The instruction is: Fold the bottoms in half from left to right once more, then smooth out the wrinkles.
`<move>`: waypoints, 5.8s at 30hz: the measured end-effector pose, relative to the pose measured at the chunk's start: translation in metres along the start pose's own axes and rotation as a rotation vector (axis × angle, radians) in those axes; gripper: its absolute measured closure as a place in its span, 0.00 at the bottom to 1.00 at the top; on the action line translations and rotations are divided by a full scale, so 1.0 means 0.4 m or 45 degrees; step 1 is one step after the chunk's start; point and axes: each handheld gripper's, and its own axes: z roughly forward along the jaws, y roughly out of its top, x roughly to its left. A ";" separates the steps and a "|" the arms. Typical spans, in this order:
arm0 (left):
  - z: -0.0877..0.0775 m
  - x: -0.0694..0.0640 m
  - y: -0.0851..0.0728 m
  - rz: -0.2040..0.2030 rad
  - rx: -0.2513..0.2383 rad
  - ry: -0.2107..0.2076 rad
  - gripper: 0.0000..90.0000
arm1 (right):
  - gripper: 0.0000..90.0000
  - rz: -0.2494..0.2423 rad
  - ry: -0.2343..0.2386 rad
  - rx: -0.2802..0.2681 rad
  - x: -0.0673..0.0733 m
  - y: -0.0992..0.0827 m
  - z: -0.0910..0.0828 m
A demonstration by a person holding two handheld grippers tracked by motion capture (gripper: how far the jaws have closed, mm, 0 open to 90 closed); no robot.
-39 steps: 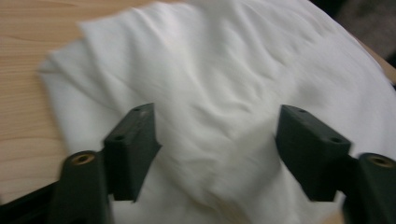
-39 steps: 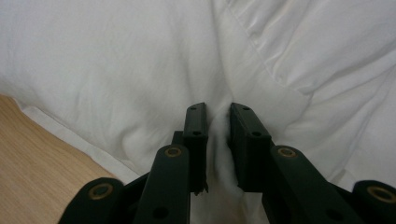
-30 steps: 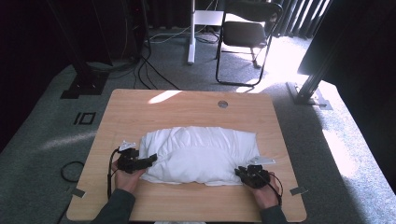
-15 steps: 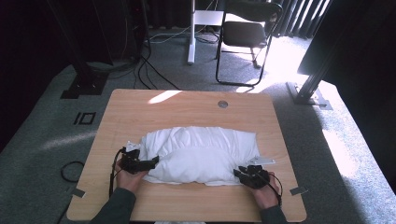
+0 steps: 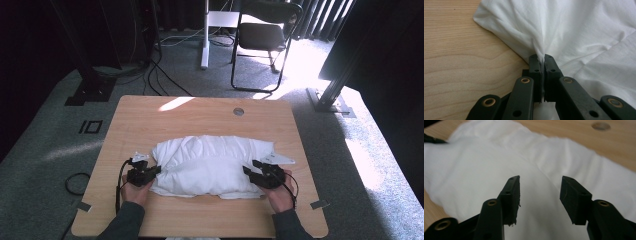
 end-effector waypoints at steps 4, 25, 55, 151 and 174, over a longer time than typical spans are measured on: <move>-0.007 0.016 0.002 -0.048 -0.028 -0.035 0.99 | 0.60 -0.076 0.018 -0.017 0.046 0.058 0.054; -0.145 0.009 0.136 -0.052 -0.393 -0.254 0.99 | 0.62 -0.129 0.069 0.186 0.118 0.031 0.296; -0.190 -0.078 0.251 0.078 -0.531 -0.381 0.99 | 0.48 -0.183 0.106 0.118 0.260 0.045 0.336; 0.092 -0.286 0.114 0.218 -0.192 -0.161 0.73 | 0.62 0.089 -0.111 -0.007 -0.047 0.138 0.212; 0.140 -0.286 0.206 0.137 -0.191 -0.230 0.63 | 0.61 0.052 -0.020 0.048 0.002 0.100 0.205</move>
